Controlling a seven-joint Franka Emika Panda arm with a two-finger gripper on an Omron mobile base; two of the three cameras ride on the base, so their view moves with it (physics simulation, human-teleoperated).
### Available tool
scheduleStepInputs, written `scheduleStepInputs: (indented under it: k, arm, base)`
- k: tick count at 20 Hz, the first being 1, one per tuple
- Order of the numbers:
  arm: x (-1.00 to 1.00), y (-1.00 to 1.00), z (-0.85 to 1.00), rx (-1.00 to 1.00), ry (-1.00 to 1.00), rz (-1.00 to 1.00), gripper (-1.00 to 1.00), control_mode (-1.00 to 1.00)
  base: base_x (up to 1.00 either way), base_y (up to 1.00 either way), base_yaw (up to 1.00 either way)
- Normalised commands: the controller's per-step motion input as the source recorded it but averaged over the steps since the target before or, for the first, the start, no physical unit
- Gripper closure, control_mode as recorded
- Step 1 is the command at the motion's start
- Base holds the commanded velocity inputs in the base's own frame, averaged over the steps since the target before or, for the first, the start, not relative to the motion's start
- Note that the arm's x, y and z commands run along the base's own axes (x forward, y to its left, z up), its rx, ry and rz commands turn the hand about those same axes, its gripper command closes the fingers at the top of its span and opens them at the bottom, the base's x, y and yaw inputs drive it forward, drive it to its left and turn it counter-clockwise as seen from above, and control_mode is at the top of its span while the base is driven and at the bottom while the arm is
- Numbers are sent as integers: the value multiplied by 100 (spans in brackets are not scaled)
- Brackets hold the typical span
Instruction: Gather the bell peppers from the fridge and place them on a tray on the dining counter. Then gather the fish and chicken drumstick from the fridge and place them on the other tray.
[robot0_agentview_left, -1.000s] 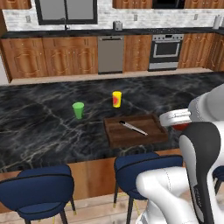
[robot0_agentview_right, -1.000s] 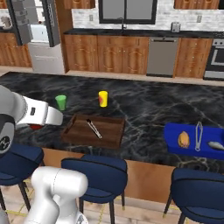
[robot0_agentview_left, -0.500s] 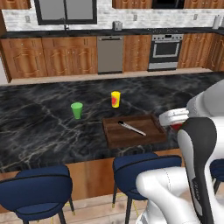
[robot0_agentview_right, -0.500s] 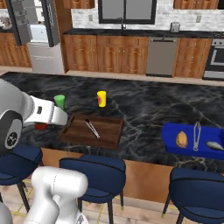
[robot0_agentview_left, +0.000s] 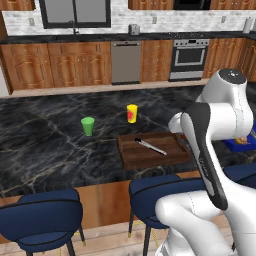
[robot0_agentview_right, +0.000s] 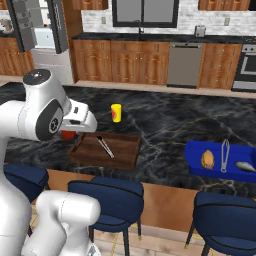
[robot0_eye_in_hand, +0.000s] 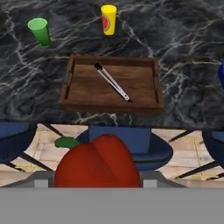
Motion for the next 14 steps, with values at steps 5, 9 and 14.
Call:
scheduleStepInputs:
  k: [5, 9, 14]
  arm:
    - [100, -16, -50, 0, 8, 0, 100, -100]
    - [100, -24, -63, 0, 3, 0, 100, -100]
    - [80, -16, -52, -1, 0, 0, 100, -100]
  base:
    - [0, 0, 0]
    - [0, 0, 0]
    - [0, 0, 0]
